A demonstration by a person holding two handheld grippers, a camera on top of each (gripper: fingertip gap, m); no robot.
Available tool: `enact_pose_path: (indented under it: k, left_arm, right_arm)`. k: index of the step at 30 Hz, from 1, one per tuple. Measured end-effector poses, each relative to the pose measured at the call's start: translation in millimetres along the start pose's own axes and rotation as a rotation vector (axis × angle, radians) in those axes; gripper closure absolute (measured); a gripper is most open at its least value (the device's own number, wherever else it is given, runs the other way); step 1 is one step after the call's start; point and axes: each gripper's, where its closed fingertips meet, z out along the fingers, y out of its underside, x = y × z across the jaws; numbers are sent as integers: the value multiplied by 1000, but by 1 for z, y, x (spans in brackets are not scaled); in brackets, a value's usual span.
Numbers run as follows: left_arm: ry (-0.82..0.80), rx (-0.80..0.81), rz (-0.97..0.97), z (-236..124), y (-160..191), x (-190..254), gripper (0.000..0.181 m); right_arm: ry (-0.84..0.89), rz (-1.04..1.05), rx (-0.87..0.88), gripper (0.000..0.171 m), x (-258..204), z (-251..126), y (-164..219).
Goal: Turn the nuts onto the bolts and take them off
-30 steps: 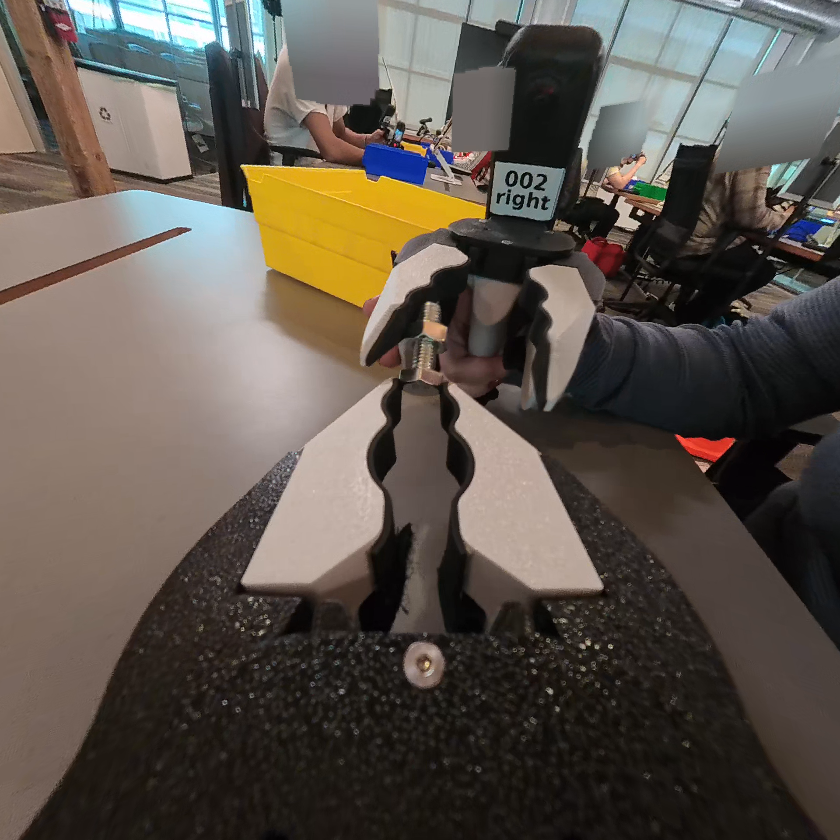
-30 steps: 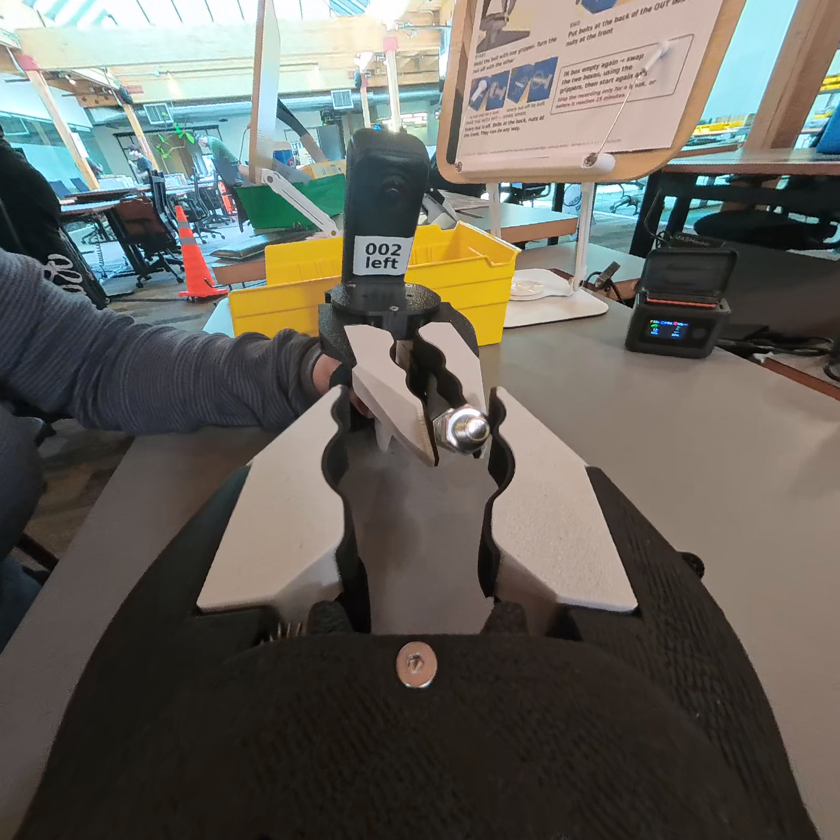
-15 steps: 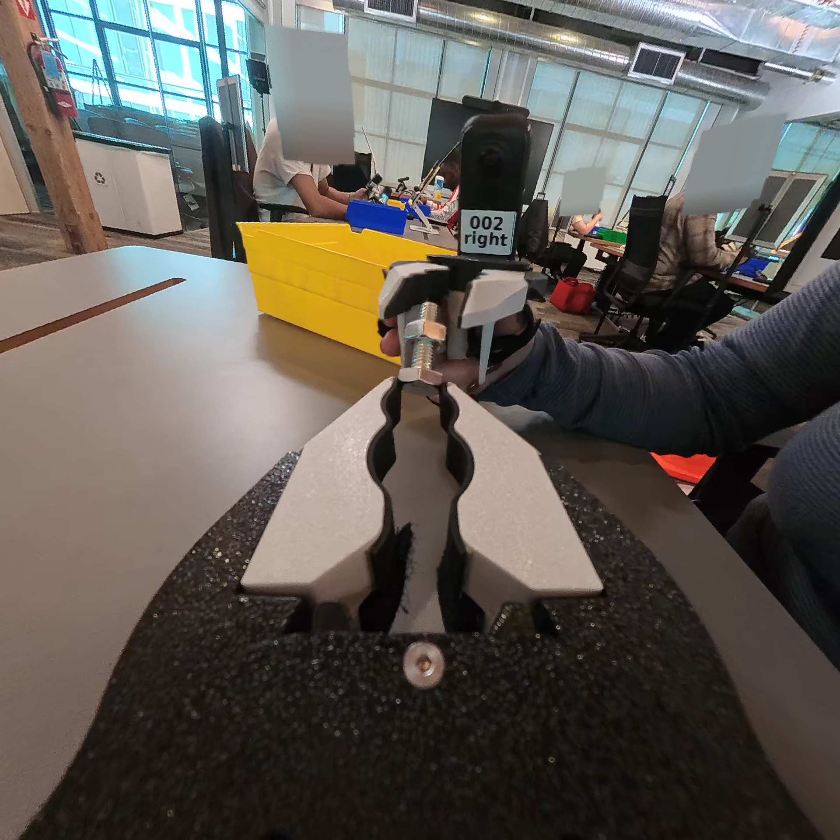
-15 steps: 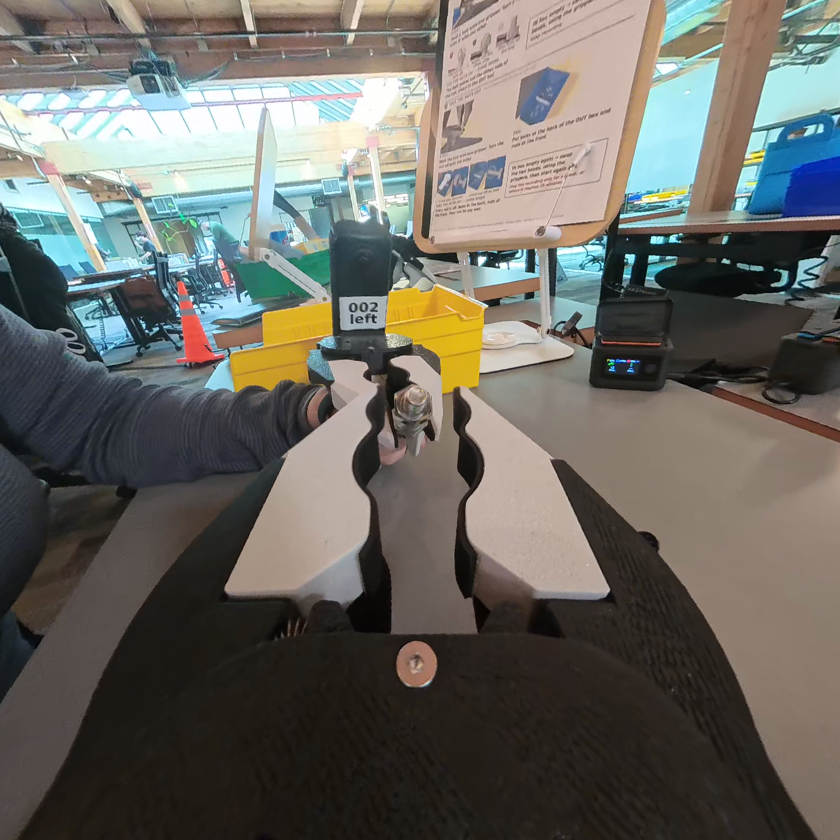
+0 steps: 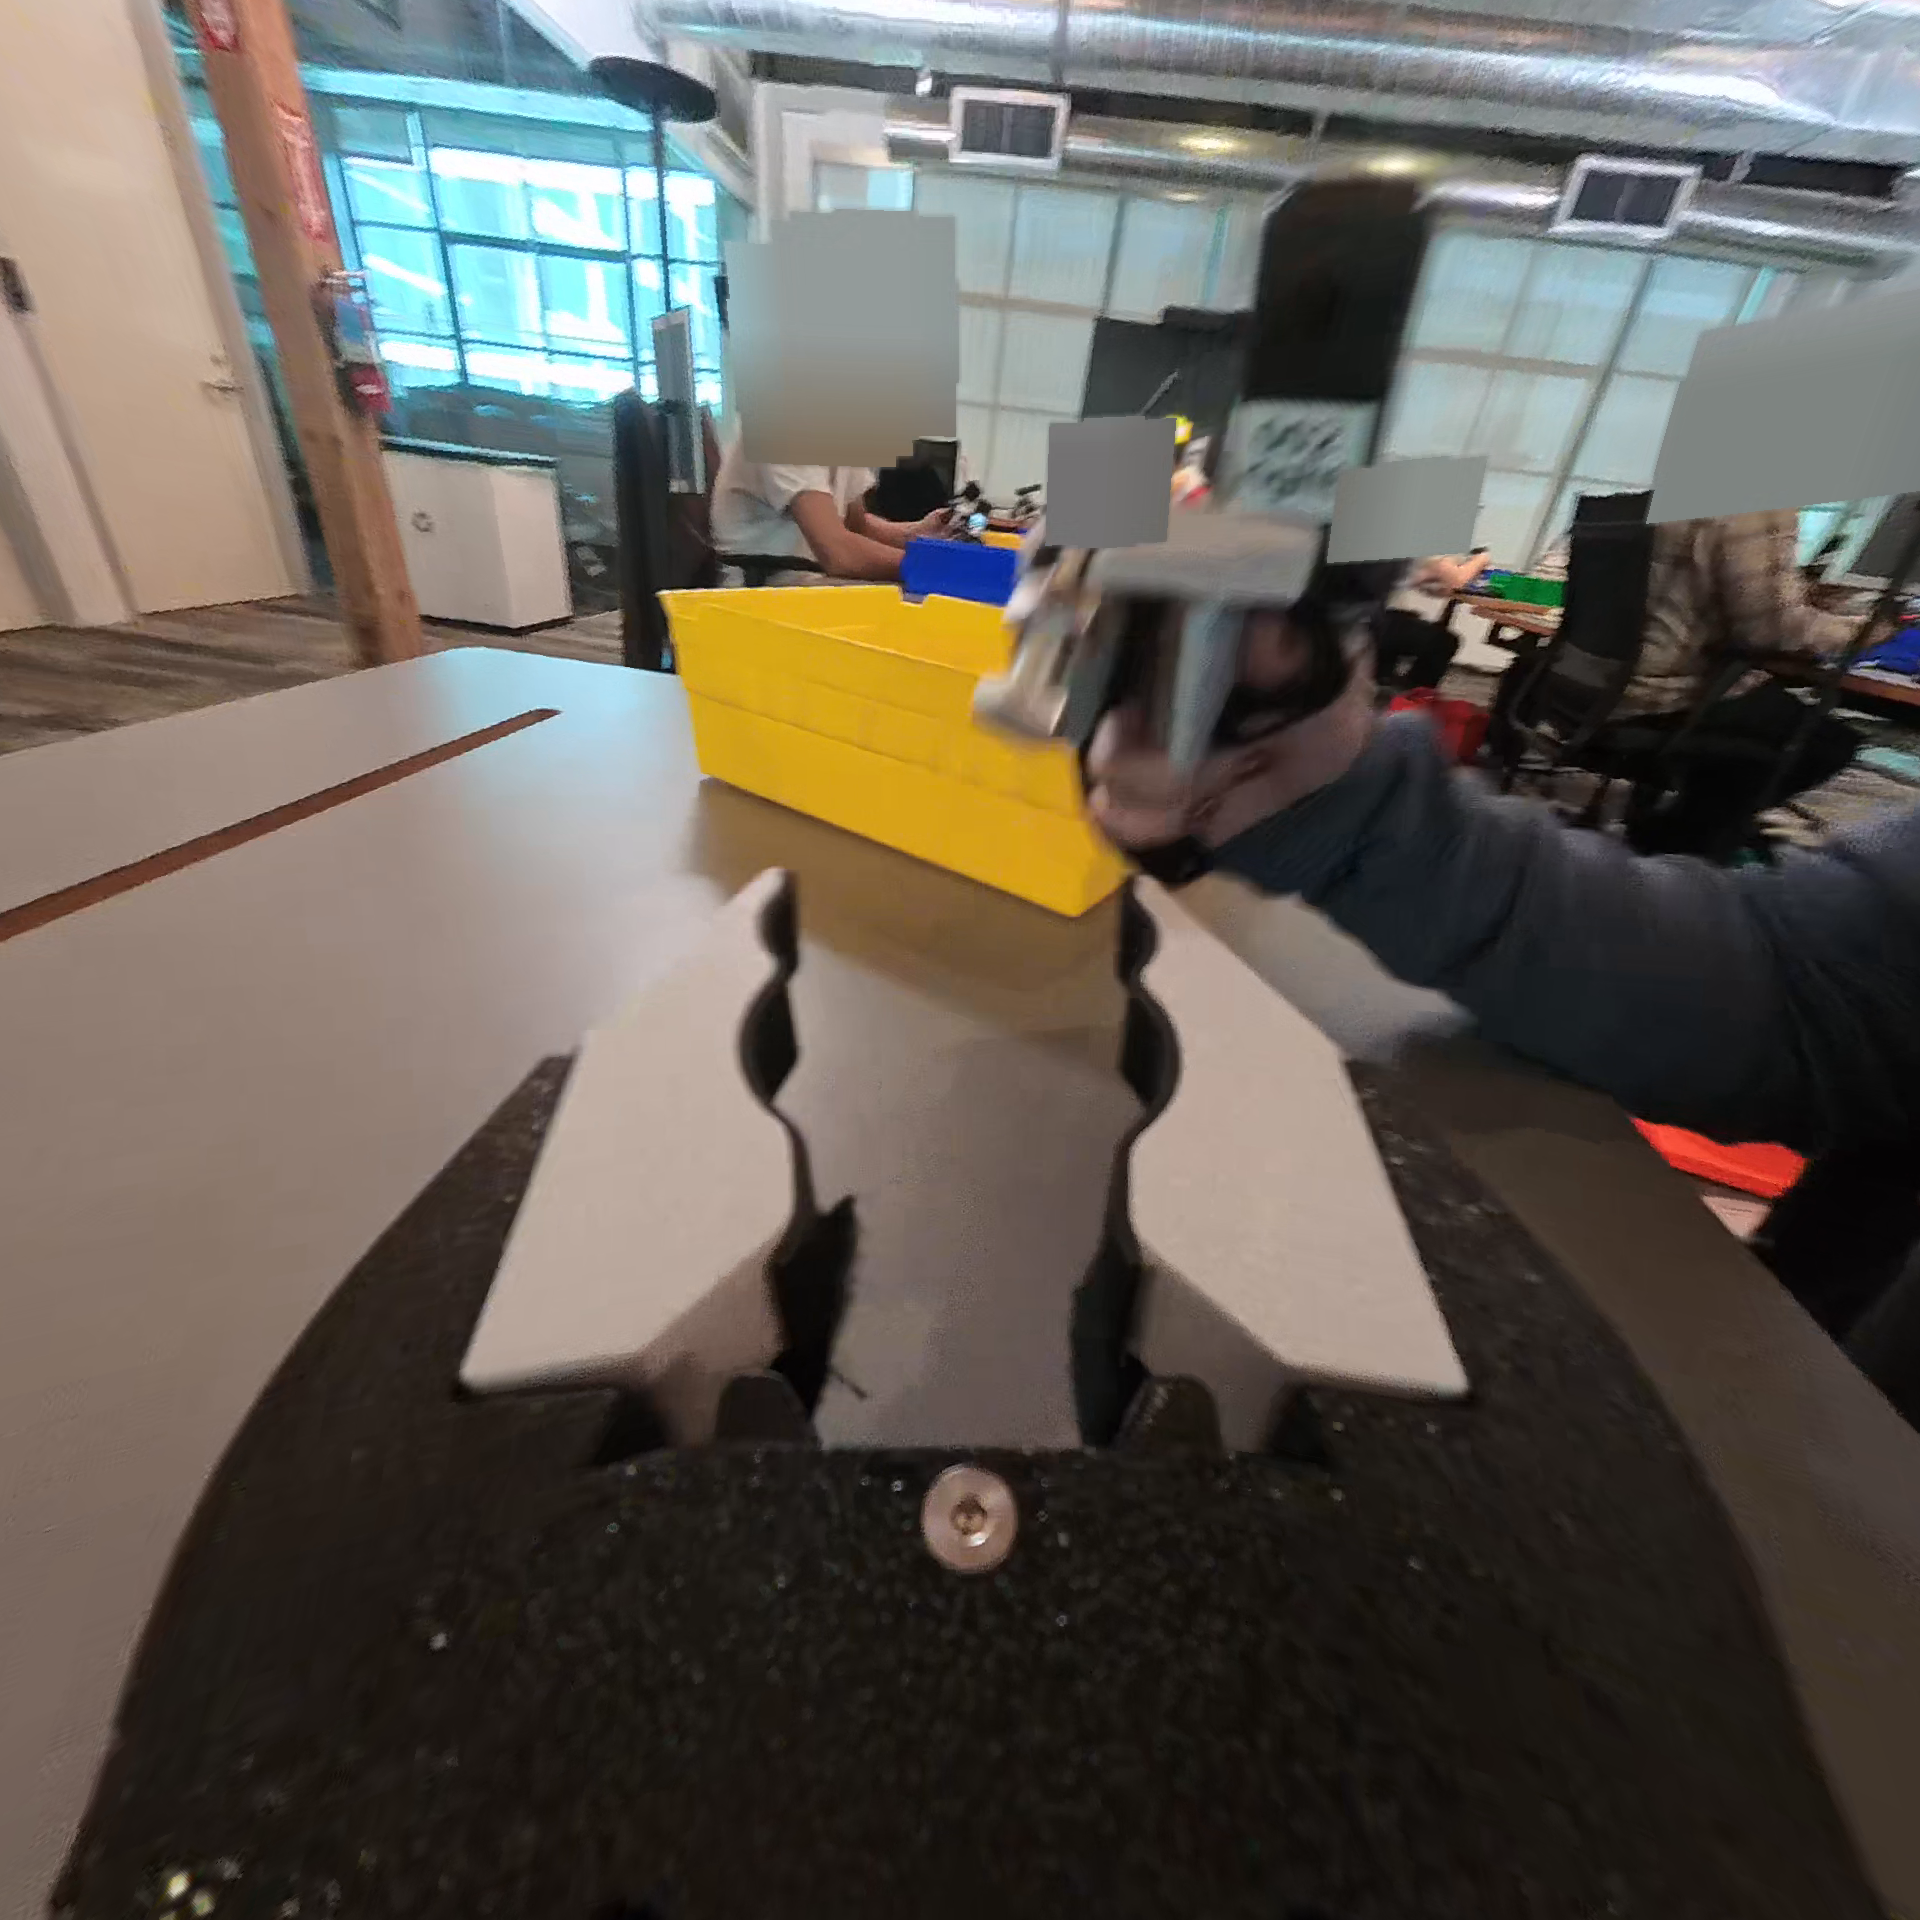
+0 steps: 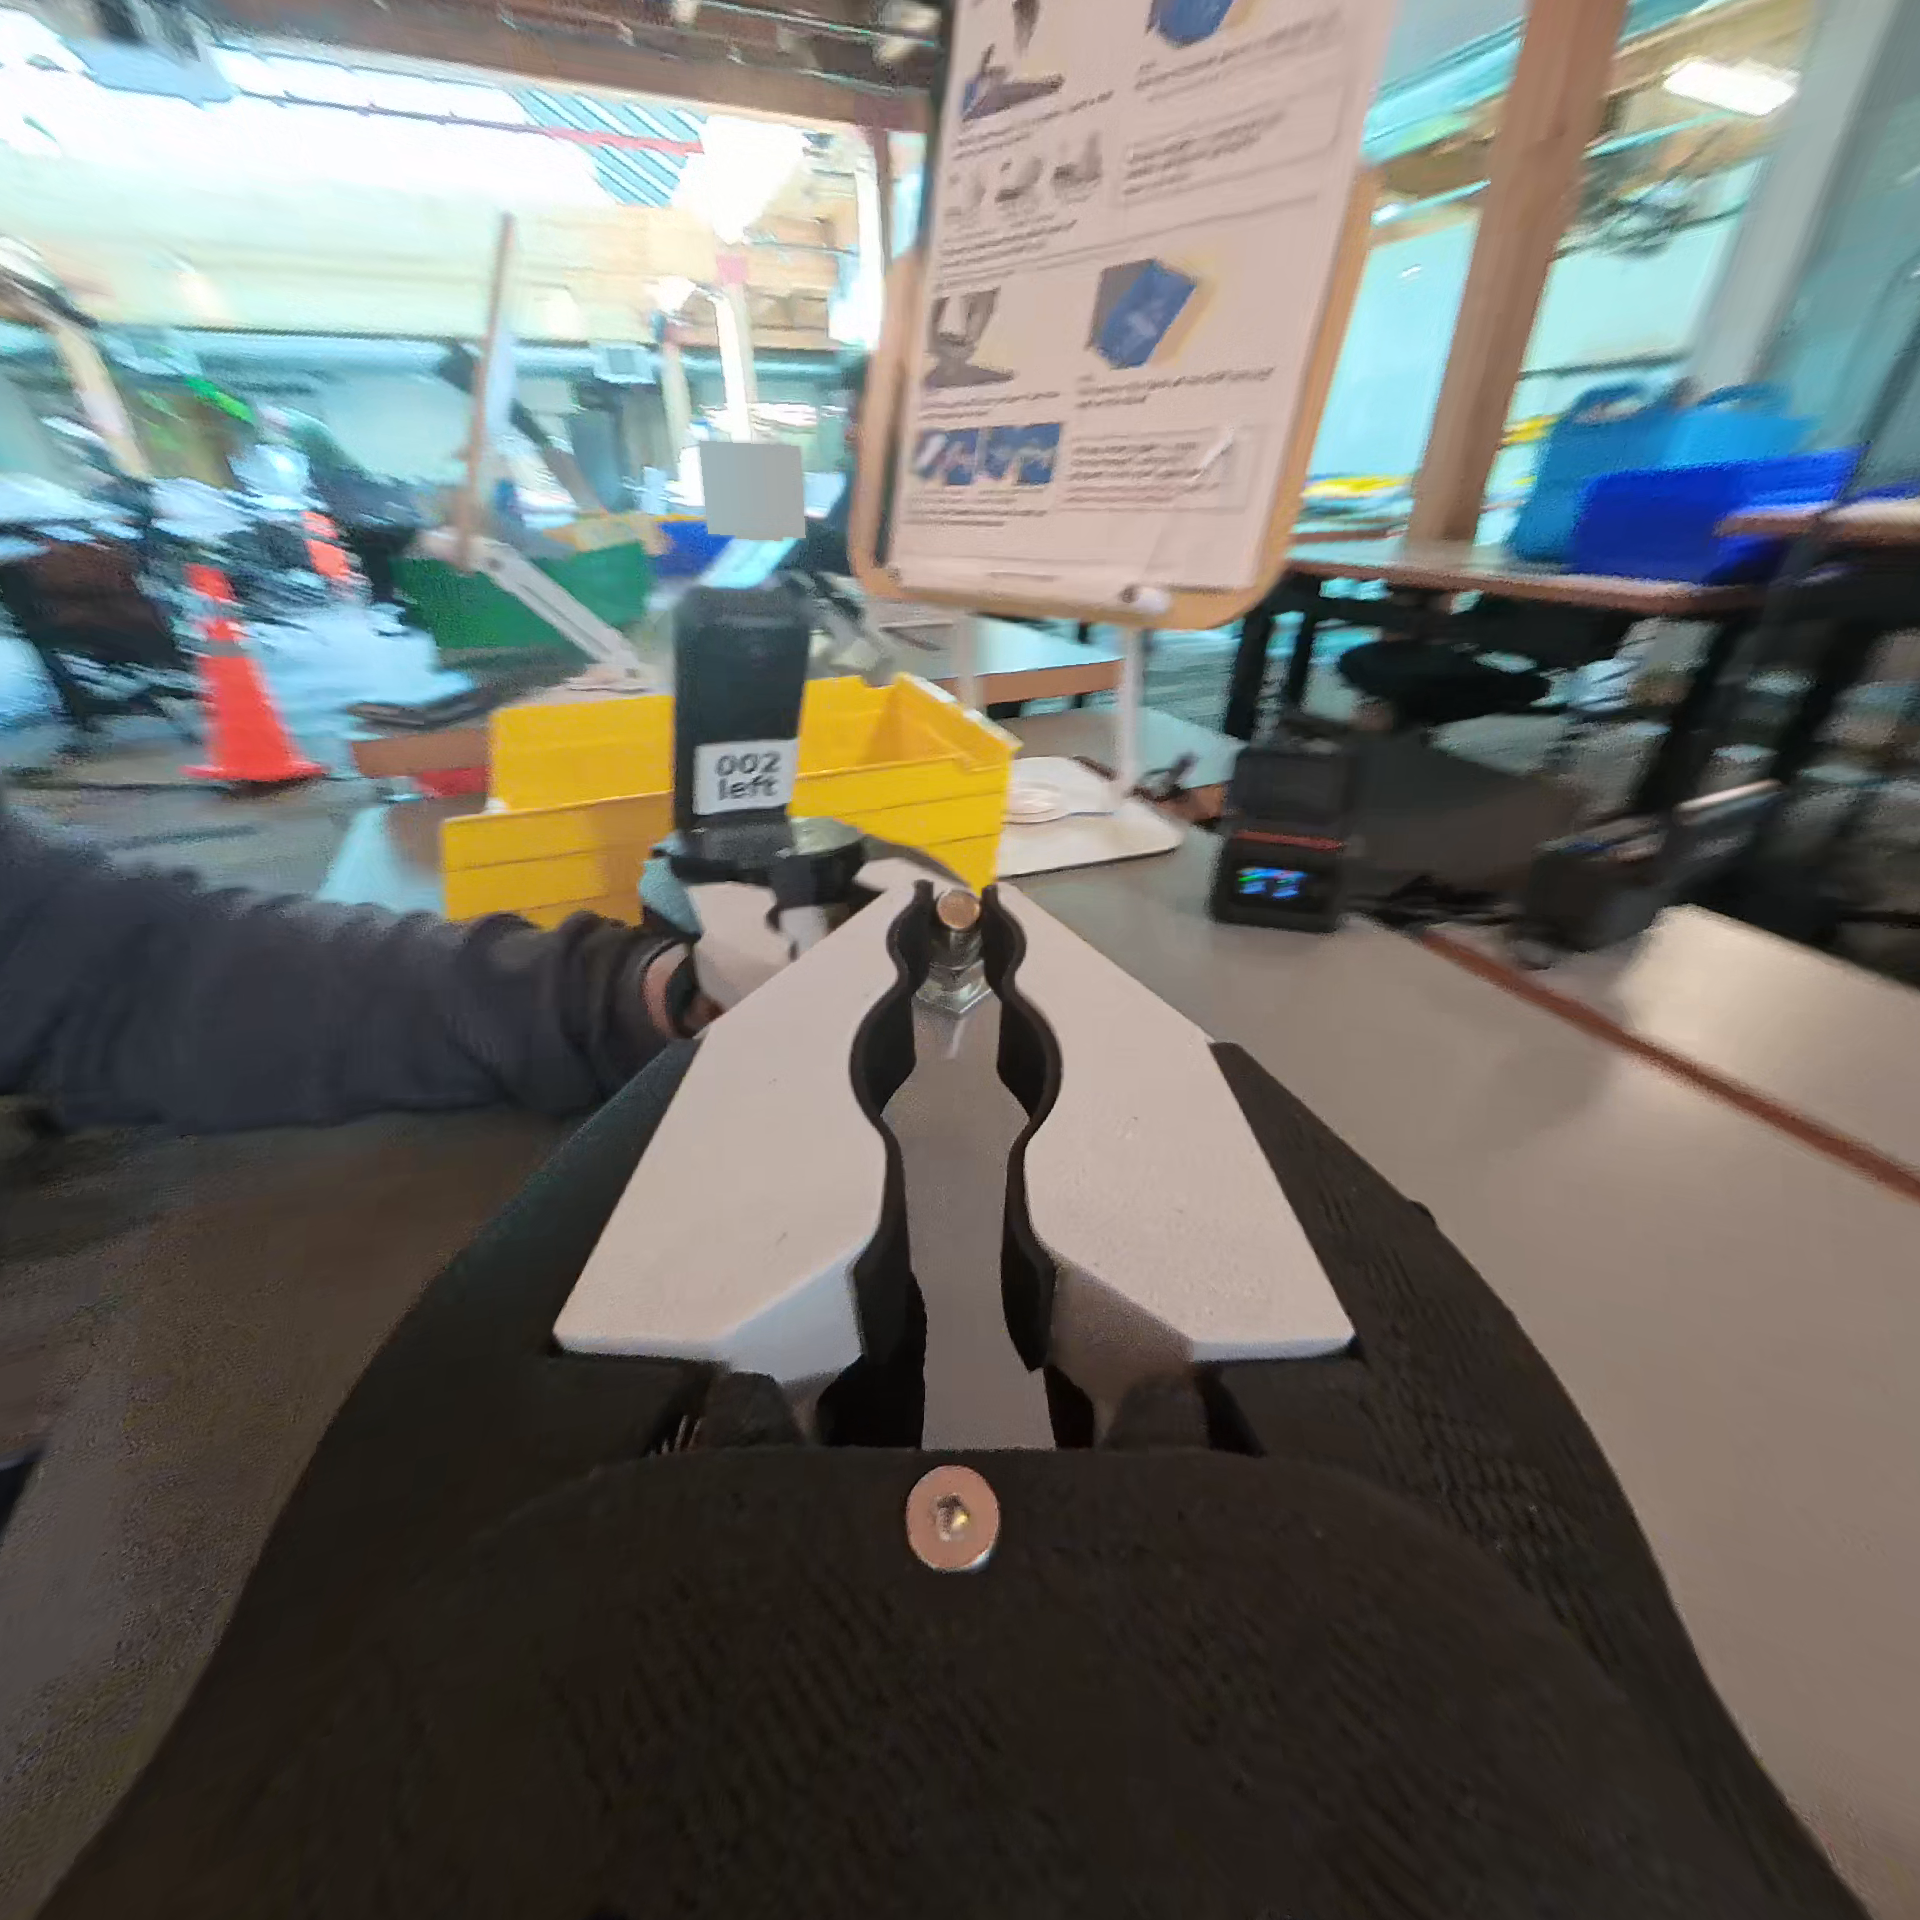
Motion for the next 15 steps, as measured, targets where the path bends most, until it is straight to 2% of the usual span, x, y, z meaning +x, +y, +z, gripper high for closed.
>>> enact_pose_path:
  k: [2, 6, 8, 10, 13, 15]
  left_arm:
    - [-65, 1, 18, 0, 3, -9, 105]
    - [-157, 7, 86, -2, 3, -19, 106]
    - [-173, 20, 105, -3, 1, -21, 112]
    - [-176, 25, 88, -4, 0, -23, 112]
    - [-181, 33, 78, -5, -1, -24, 114]
    - [-180, 29, 78, -4, 0, -24, 115]
  right_arm:
    - [108, -74, -18, 163, 8, -28, -25]
    - [423, -152, -290, 163, 56, -110, -31]
    - [561, -92, -491, 163, 83, -156, -11]
    - [603, 26, -673, 163, 97, -190, 20]
    - [585, 213, -925, 163, 98, -226, 72]
    - [540, 305, -1020, 163, 93, -235, 94]
